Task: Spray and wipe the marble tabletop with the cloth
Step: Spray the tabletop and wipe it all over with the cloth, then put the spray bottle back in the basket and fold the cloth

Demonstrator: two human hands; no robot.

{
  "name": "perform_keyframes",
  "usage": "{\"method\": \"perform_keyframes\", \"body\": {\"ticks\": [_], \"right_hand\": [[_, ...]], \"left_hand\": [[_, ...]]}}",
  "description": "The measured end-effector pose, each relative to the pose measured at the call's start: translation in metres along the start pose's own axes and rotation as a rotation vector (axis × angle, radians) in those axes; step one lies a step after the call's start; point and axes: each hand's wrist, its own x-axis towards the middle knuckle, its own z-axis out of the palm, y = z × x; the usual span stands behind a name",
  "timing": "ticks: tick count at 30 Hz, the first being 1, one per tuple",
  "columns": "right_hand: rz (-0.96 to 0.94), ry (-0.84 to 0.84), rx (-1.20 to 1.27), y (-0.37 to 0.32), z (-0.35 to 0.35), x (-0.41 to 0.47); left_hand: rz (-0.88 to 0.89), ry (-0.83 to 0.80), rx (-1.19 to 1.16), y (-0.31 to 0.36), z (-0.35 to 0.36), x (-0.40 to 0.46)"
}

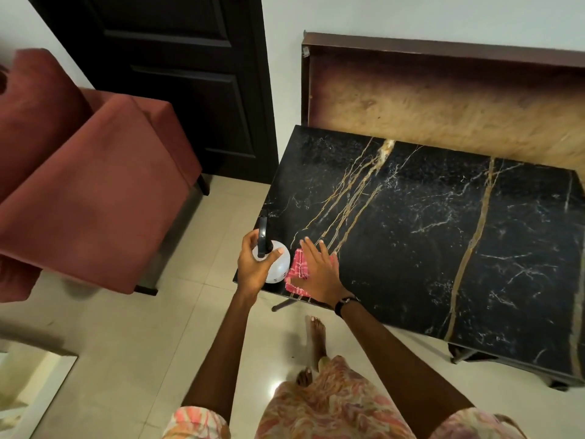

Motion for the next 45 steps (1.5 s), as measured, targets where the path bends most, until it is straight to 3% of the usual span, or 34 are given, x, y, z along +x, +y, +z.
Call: {"method": "perform_keyframes", "body": {"ticks": [4, 8, 11, 15, 25, 32, 45], "right_hand": [[-0.097, -0.035, 0.303, -0.032, -0.013, 0.005], [-0.065, -0.124, 0.397, -0.054, -0.013, 0.006], [-0.039, -0.06, 0.4, -0.066, -0.005, 0.004], [-0.017, -0.032, 0.449, -0.074, -0.005, 0.003], [-0.081, 0.126, 0.587, -0.056, -0.058, -0.029], [-0.054, 0.303, 0.599, 0.011, -0.104, -0.081], [0.151, 0.524, 0.472, 0.213, -0.191, -0.23]], "left_hand": [[0.094, 0.045, 0.03, -0.005, -0.011, -0.012], [0.127, -0.024, 0.118, 0.004, -0.009, -0.016], [0.093, -0.05, 0.123, 0.007, -0.008, -0.018], [0.073, 0.057, 0.094, 0.014, -0.012, -0.022], [0.179, 0.145, 0.126, 0.066, 0.019, -0.048], [0.237, 0.044, 0.046, 0.102, 0.097, -0.094], [0.352, -0.233, -0.021, 0.16, 0.316, -0.228]]}}
